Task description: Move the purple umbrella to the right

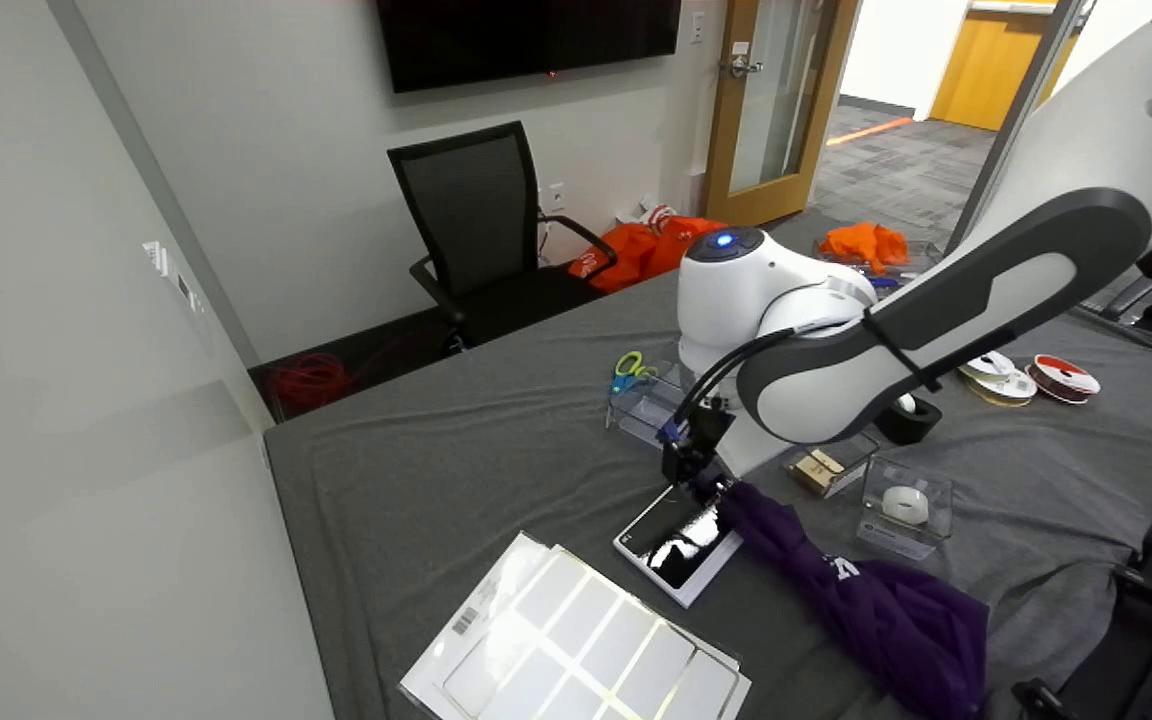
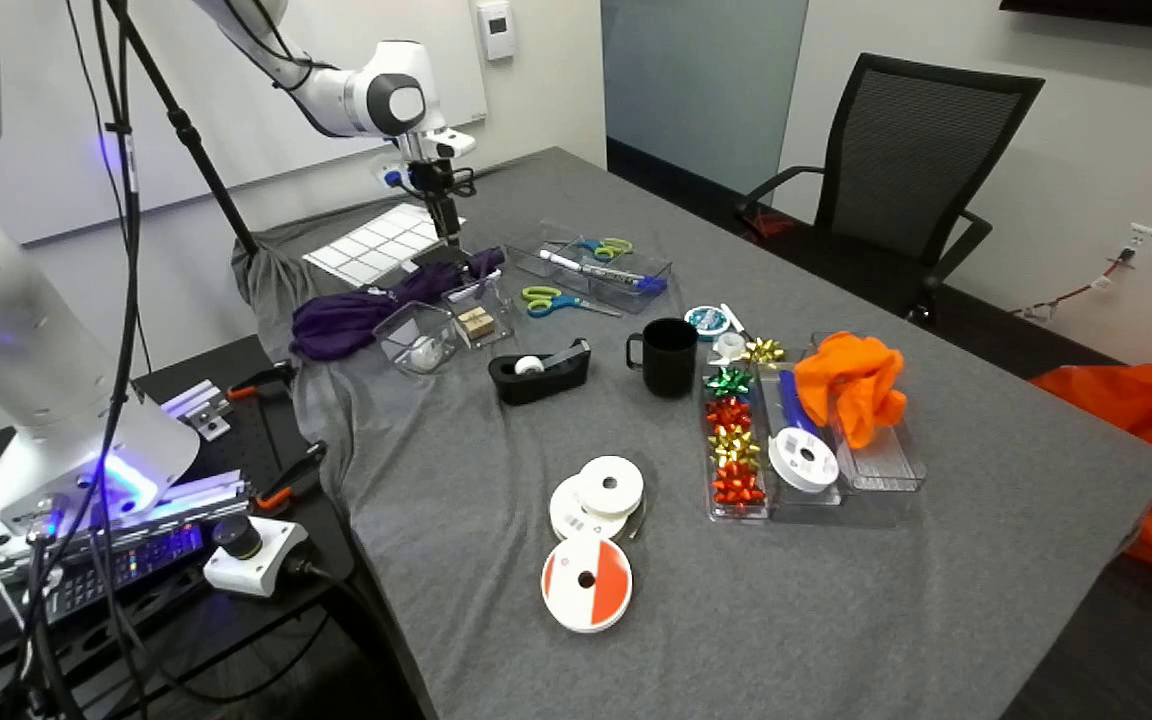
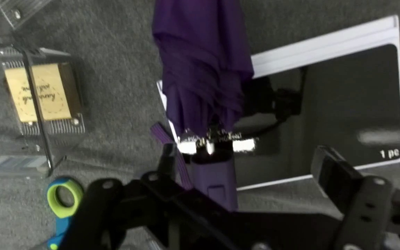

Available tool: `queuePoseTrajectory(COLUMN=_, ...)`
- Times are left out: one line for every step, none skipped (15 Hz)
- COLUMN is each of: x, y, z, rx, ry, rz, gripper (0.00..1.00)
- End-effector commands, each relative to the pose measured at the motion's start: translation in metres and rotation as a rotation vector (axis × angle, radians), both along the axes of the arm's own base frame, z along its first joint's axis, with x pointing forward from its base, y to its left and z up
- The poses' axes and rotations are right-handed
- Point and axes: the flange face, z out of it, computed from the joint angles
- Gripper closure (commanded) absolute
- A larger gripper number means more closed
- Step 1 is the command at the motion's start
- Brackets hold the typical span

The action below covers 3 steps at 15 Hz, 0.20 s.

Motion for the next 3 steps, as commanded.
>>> queuePoseTrajectory(x=-0.006, y=-0.012, z=0.034, rx=0.063, ry=-0.109, rz=-0.019, gripper=0.00)
queuePoseTrajectory(x=-0.005, y=-0.016, z=0.044, rx=0.093, ry=-0.129, rz=-0.027, gripper=0.00)
queuePoseTrajectory(x=-0.005, y=-0.020, z=0.054, rx=0.123, ry=-0.144, rz=-0.039, gripper=0.00)
